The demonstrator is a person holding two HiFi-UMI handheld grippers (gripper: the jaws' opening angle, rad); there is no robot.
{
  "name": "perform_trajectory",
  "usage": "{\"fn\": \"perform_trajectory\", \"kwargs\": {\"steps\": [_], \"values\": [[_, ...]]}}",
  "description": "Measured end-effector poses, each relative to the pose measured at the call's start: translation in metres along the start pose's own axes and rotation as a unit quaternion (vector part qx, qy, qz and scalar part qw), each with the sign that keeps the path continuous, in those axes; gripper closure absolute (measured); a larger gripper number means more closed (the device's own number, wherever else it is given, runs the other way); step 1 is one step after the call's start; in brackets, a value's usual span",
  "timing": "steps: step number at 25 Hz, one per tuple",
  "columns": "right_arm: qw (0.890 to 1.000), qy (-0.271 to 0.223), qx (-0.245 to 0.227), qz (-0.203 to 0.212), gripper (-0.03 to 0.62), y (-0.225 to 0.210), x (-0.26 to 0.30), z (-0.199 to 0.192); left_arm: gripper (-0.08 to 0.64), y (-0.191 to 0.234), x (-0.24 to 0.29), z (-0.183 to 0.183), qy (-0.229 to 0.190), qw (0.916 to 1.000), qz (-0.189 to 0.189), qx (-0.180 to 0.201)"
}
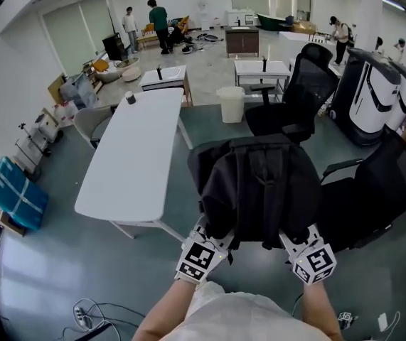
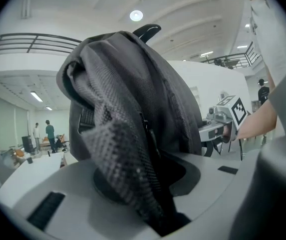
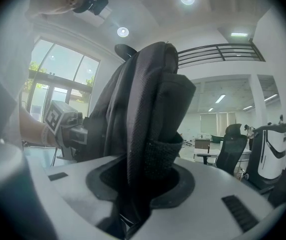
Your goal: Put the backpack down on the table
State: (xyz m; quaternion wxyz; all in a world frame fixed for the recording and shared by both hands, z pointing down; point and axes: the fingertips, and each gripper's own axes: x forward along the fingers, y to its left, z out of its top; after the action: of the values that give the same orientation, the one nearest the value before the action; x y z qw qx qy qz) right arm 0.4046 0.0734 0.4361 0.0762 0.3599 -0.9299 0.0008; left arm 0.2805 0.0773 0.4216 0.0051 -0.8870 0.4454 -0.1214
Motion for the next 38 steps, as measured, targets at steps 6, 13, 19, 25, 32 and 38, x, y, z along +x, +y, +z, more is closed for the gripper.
{"fn": "perform_trajectory", "kwargs": {"steps": [6,13,19,25,32,38], "values": [[0.999,-0.004,-0.004,0.047,0.465,0.016,0.041,0.005,0.434,0.035,-0.018,-0.01,0.006,0.9989,0.045,-0.013],[0.996,-0.002,-0.007,0.084,0.465,0.019,0.093,0.005,0.436,0.08,-0.02,-0.023,0.009,0.9961,0.083,-0.028],[0.995,-0.004,-0.007,0.104,0.465,0.021,0.145,0.01,0.437,0.127,-0.018,-0.031,0.013,0.9942,0.101,-0.035],[0.994,-0.006,-0.004,0.109,0.466,0.022,0.193,0.018,0.439,0.175,-0.016,-0.033,0.015,0.9933,0.108,-0.036],[0.993,-0.011,-0.008,0.113,0.468,0.022,0.25,0.036,0.439,0.234,-0.012,-0.029,0.015,0.9933,0.11,-0.033],[0.993,-0.018,-0.014,0.116,0.468,0.032,0.3,0.052,0.439,0.286,-0.019,-0.028,0.011,0.9929,0.114,-0.031]]}}
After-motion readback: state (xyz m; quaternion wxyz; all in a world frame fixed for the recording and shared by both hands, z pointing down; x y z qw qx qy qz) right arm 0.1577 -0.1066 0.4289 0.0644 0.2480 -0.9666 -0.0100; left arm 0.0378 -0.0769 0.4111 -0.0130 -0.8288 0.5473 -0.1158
